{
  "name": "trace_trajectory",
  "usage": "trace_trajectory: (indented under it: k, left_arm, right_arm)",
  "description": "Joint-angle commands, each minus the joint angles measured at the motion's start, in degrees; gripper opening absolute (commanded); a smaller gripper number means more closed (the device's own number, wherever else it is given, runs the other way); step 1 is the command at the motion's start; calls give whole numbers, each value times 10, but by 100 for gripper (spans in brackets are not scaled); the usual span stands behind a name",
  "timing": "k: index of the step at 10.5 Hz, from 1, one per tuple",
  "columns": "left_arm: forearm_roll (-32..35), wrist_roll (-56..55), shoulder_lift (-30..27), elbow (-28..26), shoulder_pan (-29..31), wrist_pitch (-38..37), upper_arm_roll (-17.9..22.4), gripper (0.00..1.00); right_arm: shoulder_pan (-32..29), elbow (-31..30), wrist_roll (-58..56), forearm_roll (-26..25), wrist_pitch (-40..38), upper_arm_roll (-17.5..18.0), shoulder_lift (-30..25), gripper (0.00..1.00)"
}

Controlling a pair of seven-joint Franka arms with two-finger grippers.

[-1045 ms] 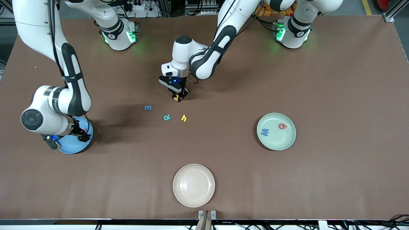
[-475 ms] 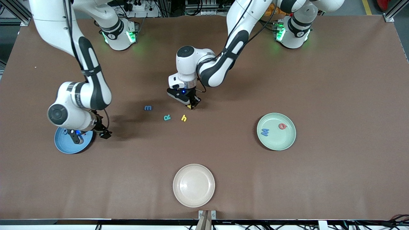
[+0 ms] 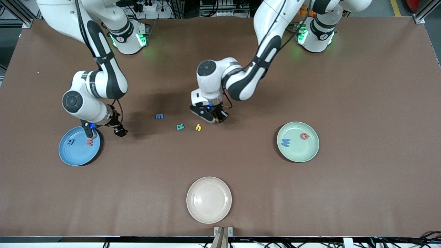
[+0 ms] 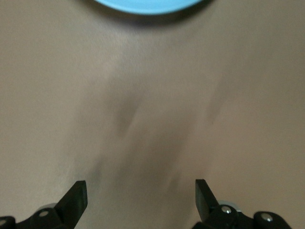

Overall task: Sort upper and lower case letters into plates
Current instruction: 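Drop the H in the green plate while the right gripper reaches the E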

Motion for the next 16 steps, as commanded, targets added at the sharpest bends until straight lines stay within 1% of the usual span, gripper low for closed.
trace_trajectory:
  k: [1,2,5,7,9,10,11,12,13,14,16]
  left_arm:
    - [-25,116,-42,-11,54,-68,-7,15]
    - [-25,167,-50,-10,83,-91,-7,15]
    - [-17,331,-68,-13,153,-153,-4,15]
    - [-16,435,-76,-20,229,-164,-4,15]
    - [-16,492,-76,-36,277,-163,-6,18]
    - [-22,492,-77,-51,287,-163,-7,27]
    - [-24,492,-77,-57,290,-163,-7,28]
    - [-24,489,-76,-58,291,-163,-7,53]
    - [-25,486,-75,-56,292,-163,-7,100]
    - [-25,486,-74,-54,292,-163,-7,100]
    - [-25,485,-77,-50,292,-163,-6,100]
  right_arm:
    - [51,-25,100,5,33,-1,-16,100]
    - [68,-23,131,5,36,-1,-13,100]
    - [89,-24,226,6,64,0,-2,100]
    - [109,-26,280,6,74,1,8,100]
    - [122,-26,332,8,79,6,16,100]
    - [132,-26,346,15,87,10,26,100]
    - [148,-28,347,42,115,12,41,100]
    - [166,-28,348,73,148,12,60,100]
    - [182,-28,348,94,170,12,75,100]
    - [193,-28,348,104,173,12,86,100]
    - [197,-31,348,110,173,12,87,100]
